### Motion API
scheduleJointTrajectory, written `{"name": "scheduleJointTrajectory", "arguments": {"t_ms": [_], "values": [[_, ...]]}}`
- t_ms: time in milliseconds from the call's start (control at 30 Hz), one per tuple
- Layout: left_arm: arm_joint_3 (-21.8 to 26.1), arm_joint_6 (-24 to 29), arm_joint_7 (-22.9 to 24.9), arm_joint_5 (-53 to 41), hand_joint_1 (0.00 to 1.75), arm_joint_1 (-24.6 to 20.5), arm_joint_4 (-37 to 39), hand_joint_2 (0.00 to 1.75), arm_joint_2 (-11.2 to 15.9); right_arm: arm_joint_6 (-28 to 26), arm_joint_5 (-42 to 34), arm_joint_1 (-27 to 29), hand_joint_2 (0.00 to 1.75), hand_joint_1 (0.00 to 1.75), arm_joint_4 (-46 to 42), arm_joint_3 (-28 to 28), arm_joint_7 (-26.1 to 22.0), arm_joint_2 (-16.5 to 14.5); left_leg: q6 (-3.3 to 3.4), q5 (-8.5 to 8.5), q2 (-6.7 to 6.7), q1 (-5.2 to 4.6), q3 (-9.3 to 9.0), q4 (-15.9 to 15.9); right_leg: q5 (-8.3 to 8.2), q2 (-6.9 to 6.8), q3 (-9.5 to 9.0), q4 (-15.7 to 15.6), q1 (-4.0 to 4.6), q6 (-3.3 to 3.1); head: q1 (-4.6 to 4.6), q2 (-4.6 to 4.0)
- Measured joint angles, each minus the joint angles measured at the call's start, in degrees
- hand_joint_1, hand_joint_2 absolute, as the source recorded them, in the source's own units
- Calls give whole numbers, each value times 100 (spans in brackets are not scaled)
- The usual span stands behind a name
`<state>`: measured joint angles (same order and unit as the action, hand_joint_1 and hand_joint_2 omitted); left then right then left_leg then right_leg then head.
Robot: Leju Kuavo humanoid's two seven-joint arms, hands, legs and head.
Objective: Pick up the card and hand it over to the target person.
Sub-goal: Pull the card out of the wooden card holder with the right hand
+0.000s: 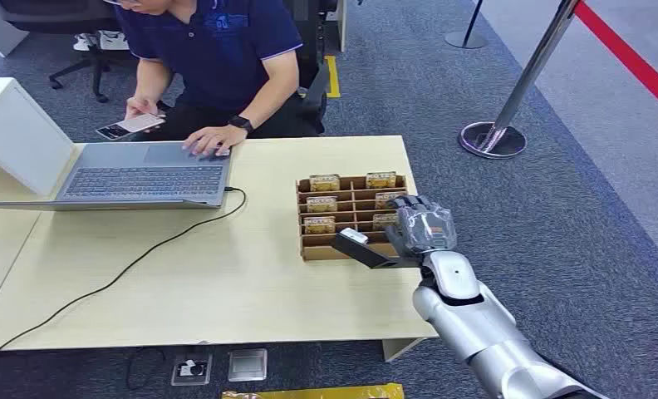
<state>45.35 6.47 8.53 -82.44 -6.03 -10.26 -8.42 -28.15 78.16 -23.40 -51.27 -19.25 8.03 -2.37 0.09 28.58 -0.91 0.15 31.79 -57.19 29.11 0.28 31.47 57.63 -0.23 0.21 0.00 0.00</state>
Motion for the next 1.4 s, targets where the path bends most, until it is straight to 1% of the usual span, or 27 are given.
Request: {"name": "scheduleJointTrajectory", "arguments": {"t_ms": [133,167,767,967,1100,1233,1300,1400], "values": [[-4,-8,12,-7,0,7,3,0,8,-19,-7,13,175,174,11,0,-5,6,0,4,-1,1,-3,-1,3,0,-4,-1,1,0,0,0],[-9,-16,18,-14,0,15,7,0,9,-16,-7,12,175,175,21,-2,-5,6,-1,2,0,1,-4,1,2,1,-5,-3,1,0,0,0],[-106,-110,11,-108,0,-50,-5,0,-4,-49,-93,-23,175,175,116,180,51,39,-3,-3,-6,1,-4,1,-1,-6,-6,-4,1,1,0,0],[-123,-110,48,-139,0,-35,-1,0,-3,-233,-151,-68,175,175,51,289,7,17,-2,-1,-5,0,0,-4,2,-4,-1,2,0,1,0,0],[-140,-102,59,-174,0,-40,-2,0,-2,-607,-190,-82,175,175,-121,385,-25,6,-3,-3,1,-1,0,0,-2,-1,0,-1,-1,2,0,0],[-171,-87,71,-212,0,-69,1,0,-8,-1076,-316,-115,175,175,-580,529,-192,-20,-3,-2,1,-1,6,-4,0,0,7,4,-1,1,0,0],[-197,-82,92,-248,0,-88,5,0,-14,-1185,-401,-124,175,175,-1080,754,-508,-154,-3,1,1,-3,13,-11,3,1,15,12,-3,1,0,0],[-208,-84,114,-276,0,-109,7,0,-21,-1185,-463,-205,175,175,-1399,954,-808,-345,-3,2,6,-4,16,-14,3,7,21,18,-4,0,0,0]]}}
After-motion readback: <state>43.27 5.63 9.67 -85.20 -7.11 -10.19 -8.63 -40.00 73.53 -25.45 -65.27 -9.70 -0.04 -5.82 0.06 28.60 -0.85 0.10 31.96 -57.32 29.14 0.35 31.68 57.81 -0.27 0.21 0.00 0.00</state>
